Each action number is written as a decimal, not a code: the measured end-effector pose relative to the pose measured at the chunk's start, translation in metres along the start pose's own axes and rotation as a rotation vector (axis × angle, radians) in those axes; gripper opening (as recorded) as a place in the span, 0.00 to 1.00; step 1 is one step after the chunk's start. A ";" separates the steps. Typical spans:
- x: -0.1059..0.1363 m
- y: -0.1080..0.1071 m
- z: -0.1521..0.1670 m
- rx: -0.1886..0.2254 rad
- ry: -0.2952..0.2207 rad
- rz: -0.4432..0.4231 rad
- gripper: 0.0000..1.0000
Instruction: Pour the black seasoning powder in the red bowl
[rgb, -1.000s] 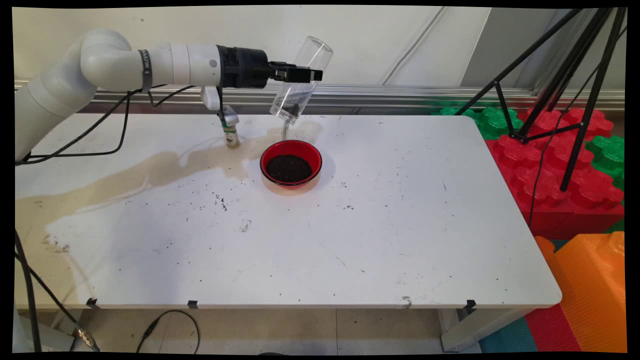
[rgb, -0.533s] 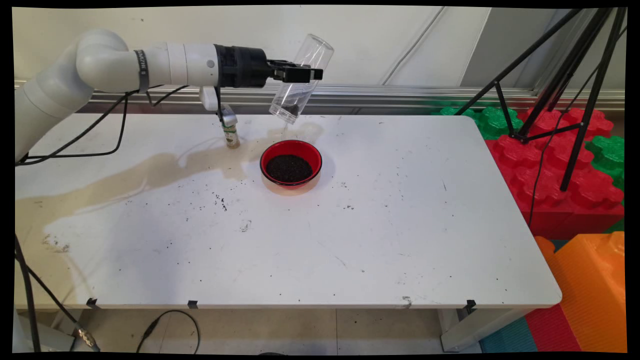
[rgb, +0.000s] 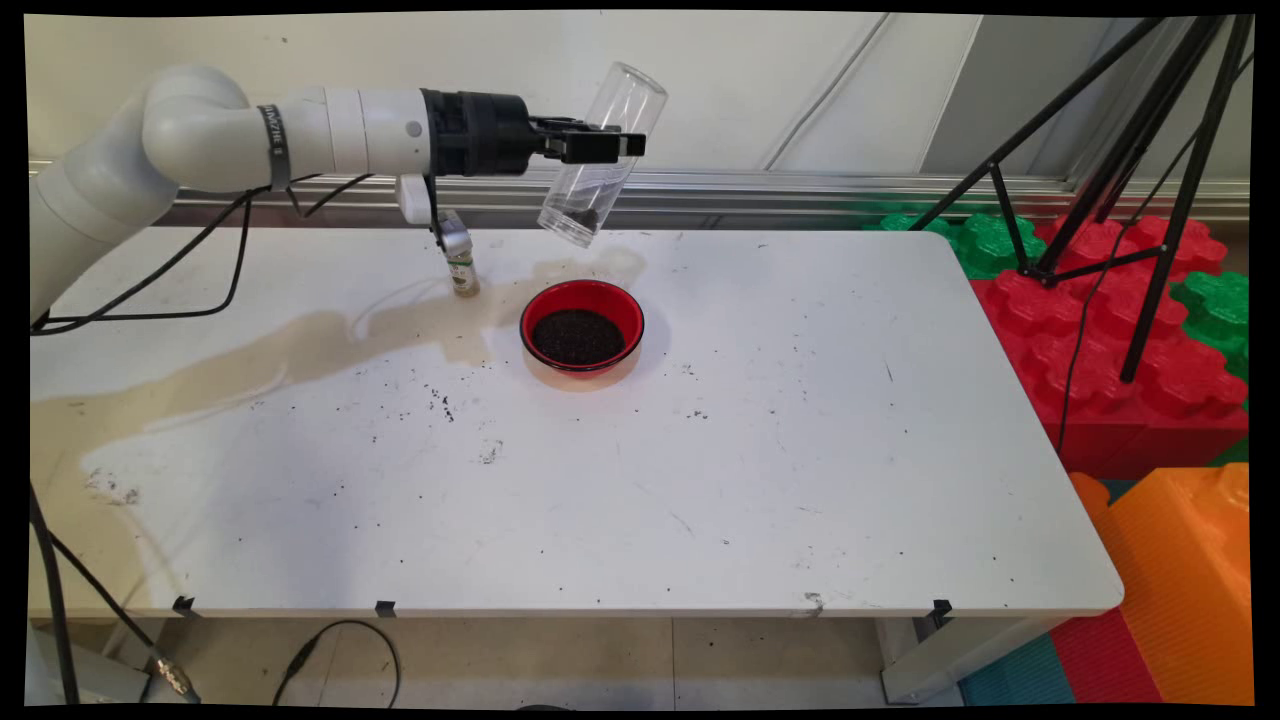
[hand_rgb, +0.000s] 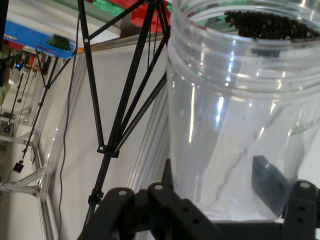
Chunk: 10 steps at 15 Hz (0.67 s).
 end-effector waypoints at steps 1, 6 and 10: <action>0.000 -0.001 -0.001 0.001 -0.006 -0.005 0.00; 0.002 -0.001 -0.002 0.001 -0.030 -0.043 0.00; 0.006 0.001 -0.002 -0.003 -0.038 -0.063 0.00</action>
